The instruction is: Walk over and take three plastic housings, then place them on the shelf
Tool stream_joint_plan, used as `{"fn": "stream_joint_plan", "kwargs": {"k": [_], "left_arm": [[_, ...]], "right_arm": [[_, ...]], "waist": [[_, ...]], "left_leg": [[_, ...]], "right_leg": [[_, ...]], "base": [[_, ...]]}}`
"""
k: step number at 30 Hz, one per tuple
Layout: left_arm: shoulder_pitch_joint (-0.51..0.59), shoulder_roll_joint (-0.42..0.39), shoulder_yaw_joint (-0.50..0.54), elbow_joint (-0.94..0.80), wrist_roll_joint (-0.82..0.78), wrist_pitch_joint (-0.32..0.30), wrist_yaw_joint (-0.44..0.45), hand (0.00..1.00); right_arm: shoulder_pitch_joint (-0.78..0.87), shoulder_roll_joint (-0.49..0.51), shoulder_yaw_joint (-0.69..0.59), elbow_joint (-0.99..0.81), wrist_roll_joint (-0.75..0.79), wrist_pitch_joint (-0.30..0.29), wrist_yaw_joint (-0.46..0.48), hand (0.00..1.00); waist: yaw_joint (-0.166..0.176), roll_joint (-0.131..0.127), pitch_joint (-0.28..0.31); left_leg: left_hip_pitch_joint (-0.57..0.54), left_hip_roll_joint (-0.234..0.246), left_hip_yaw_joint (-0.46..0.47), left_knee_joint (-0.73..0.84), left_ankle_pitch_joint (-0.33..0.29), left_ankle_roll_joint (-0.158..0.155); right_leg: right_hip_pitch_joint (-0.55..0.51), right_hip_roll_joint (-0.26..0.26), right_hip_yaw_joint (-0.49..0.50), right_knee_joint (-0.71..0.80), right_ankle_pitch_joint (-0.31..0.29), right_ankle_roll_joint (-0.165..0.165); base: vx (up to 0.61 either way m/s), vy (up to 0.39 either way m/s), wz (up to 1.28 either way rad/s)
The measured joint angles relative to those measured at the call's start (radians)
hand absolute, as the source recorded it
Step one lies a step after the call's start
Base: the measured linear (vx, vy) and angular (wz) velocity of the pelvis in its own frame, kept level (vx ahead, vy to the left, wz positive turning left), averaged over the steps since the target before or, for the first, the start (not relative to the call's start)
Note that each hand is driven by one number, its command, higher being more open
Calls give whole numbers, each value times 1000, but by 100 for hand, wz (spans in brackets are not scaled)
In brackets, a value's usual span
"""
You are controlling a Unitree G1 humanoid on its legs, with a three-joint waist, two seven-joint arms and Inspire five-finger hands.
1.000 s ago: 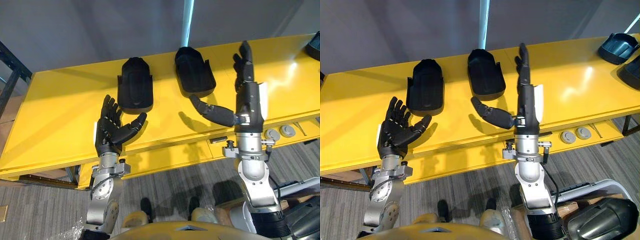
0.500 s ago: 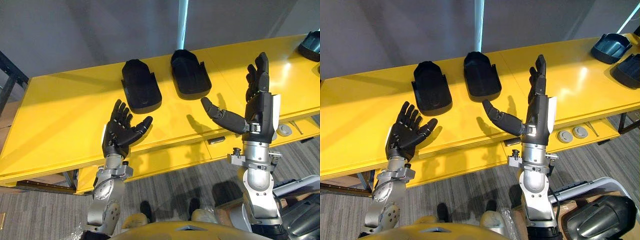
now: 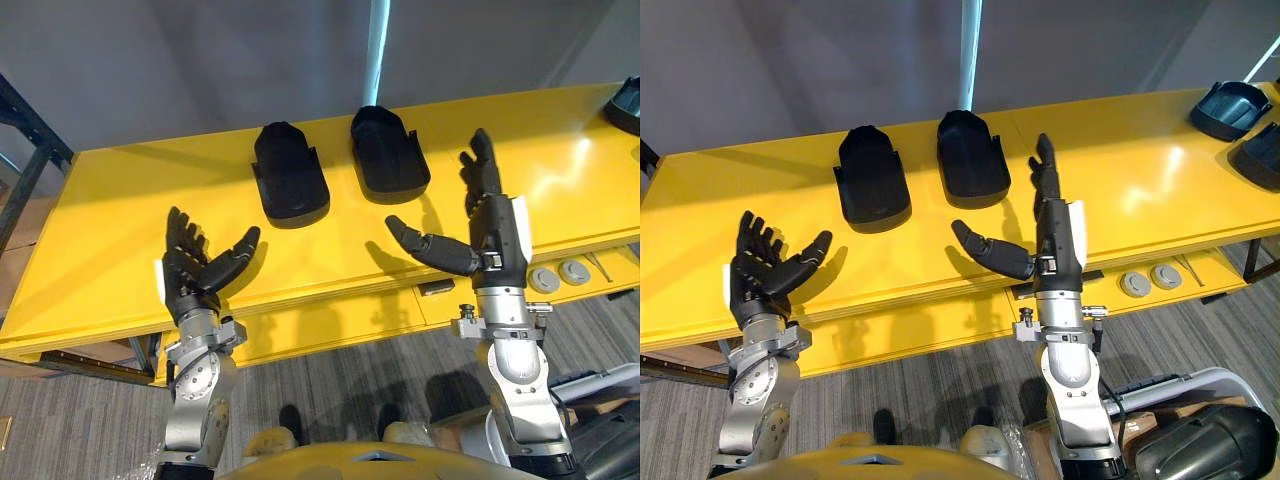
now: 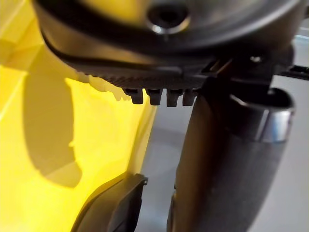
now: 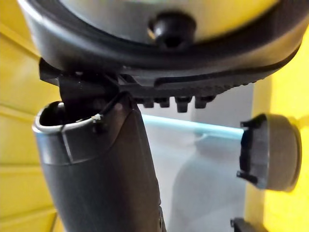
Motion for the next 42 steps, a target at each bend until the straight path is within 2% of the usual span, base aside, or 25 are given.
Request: {"fn": "stream_joint_plan", "kwargs": {"k": [5,10,18,29,42], "left_arm": [[16,-1,1,-77,34,-12,-22,100],[39,-6,3,-96,33,-15,-34,100],[39,-28,-31,-98,33,-15,-45,100],[32,-30,-40,-99,33,-15,-47,100],[24,-37,-40,-99,33,-15,-57,100]], "right_arm": [[-2,2,77,36,6,14,33,100],[-35,4,120,73,47,22,55,100],[-90,31,165,189,50,31,32,100],[-241,44,192,339,51,47,47,100],[-358,46,208,428,54,90,87,100]], "waist": [[14,-15,-7],[13,-17,-8],[14,-17,-7],[15,-15,-1],[31,1,38]], "left_leg": [[-1,0,-17,-23,18,2],[-4,-1,-23,-23,25,-6],[-19,-1,-42,-23,32,-7],[-46,-4,-73,-19,48,-3],[-51,-11,-95,-19,51,-7]], "right_leg": [[4,2,-22,-7,0,0],[5,2,-30,-10,0,0],[0,3,-47,-10,-2,-4],[-13,3,-78,-8,-7,-10],[-13,-3,-100,11,-16,-17]], "base": [[-16,-6,13],[-3,-5,4],[-6,-10,7],[0,-7,7],[-10,1,5]]}}
